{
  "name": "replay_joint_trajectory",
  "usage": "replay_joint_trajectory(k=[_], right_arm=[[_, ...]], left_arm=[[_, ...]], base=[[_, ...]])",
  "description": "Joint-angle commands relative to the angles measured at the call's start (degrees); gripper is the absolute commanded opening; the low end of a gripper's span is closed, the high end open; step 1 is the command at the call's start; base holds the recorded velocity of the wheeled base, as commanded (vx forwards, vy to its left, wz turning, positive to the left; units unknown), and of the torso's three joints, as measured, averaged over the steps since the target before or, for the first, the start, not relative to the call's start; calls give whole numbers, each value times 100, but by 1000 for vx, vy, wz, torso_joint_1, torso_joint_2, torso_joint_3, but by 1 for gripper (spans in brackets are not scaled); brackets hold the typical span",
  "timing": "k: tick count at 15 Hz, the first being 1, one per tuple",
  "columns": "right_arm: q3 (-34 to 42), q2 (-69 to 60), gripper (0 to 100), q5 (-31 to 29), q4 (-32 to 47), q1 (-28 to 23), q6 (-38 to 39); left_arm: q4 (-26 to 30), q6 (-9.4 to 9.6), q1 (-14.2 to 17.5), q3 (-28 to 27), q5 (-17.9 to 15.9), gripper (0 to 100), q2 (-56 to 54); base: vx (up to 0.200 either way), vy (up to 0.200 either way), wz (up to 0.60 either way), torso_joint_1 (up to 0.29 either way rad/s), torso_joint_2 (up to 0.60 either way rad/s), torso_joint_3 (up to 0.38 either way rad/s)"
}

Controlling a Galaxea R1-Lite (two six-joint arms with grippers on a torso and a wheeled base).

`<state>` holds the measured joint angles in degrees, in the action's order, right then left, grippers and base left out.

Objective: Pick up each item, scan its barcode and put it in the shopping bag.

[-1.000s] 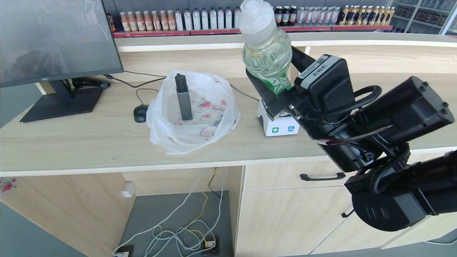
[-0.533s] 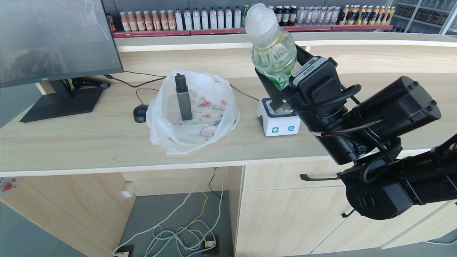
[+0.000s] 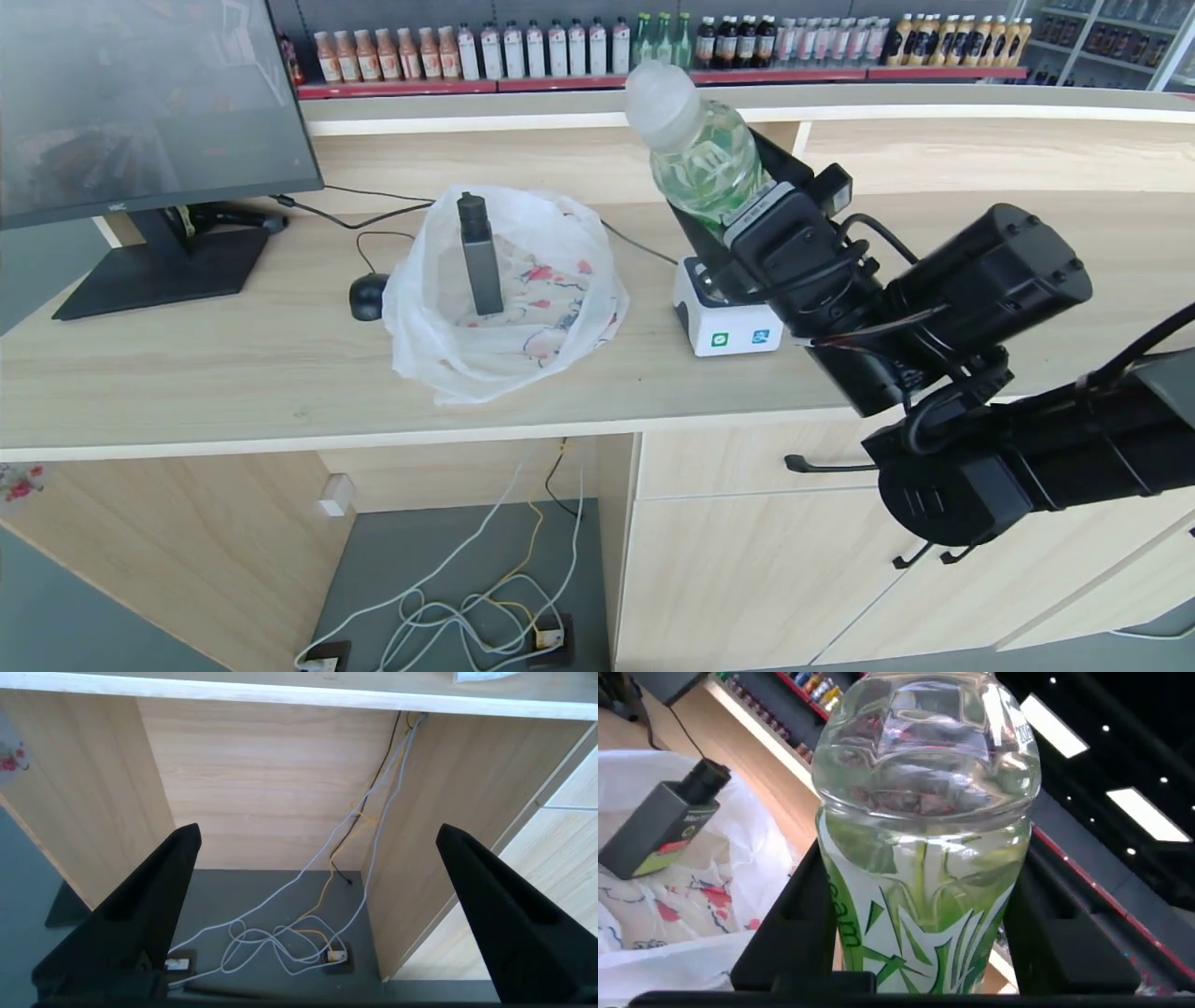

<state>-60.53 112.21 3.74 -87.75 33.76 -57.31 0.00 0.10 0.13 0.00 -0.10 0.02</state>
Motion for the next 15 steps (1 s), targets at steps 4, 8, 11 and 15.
replay_joint_trajectory(k=[4,8,11,15], right_arm=[[-267,327,0,56,38,-53,-852],[-741,705,0,329,38,105,-1626],[-785,793,0,496,21,122,-2153],[-434,864,0,786,-14,105,-2425]], left_arm=[[0,-1,4,0,1,100,-2],[0,-1,4,0,1,100,-2],[0,-1,4,0,1,100,-2],[0,-1,4,0,1,100,-2]], base=[[0,0,0,0,0,0],[0,0,0,0,0,0],[0,0,0,0,0,0],[0,0,0,0,0,0]])
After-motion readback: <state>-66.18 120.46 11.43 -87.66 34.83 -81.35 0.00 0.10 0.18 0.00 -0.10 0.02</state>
